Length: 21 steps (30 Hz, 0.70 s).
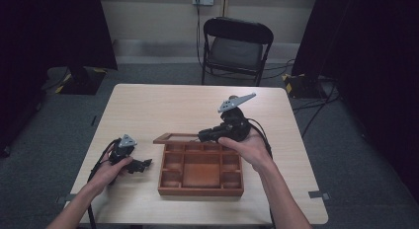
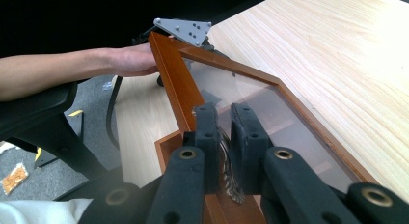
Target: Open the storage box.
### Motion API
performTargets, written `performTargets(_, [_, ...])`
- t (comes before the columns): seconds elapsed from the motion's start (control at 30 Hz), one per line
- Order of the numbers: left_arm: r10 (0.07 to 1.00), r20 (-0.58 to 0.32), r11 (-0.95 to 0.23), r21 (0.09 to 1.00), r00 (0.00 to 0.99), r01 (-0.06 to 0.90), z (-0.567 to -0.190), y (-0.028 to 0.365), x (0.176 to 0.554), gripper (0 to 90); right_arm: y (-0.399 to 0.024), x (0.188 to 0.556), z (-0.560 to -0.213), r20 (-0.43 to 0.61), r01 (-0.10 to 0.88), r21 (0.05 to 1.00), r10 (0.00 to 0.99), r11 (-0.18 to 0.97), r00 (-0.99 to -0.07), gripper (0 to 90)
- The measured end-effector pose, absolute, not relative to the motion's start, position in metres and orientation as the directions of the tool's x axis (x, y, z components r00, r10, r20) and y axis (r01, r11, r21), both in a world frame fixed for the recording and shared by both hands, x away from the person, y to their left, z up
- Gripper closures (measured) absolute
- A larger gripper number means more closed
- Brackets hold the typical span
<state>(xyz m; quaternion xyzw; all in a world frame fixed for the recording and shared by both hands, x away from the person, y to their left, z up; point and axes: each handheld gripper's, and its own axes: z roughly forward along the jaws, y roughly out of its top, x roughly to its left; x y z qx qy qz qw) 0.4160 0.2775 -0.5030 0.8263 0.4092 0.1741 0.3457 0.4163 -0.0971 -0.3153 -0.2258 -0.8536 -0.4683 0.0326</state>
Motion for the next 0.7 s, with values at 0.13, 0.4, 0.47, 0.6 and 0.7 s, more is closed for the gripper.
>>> performTargets(0.13, [0.797,0.005,-0.426,0.714,0.604,0.556,-0.503,0.2775,0.416,0.0,-0.097,0.417,-0.3149,0.27,0.419,0.783,0.354,0.459,-0.895,82.8])
performTargets(0.4, [0.797,0.005,-0.426,0.714,0.604,0.556,-0.503,0.2775,0.4159,0.0,-0.0973,0.4202,-0.3133,0.275,0.421,0.783,0.351,0.458,-0.895,82.8])
performTargets(0.47, [0.797,0.005,-0.426,0.714,0.605,0.556,-0.503,0.2775,0.416,0.0,-0.0974,0.4207,-0.313,0.276,0.422,0.784,0.353,0.456,-0.894,82.8])
performTargets(0.6, [0.797,0.005,-0.426,0.714,0.604,0.556,-0.503,0.2775,0.416,0.0,-0.0978,0.422,-0.3125,0.284,0.427,0.784,0.352,0.451,-0.892,82.8])
performTargets(0.7, [0.797,0.005,-0.426,0.714,0.604,0.556,-0.503,0.2775,0.416,0.0,-0.098,0.4227,-0.3123,0.285,0.43,0.785,0.356,0.446,-0.89,82.8])
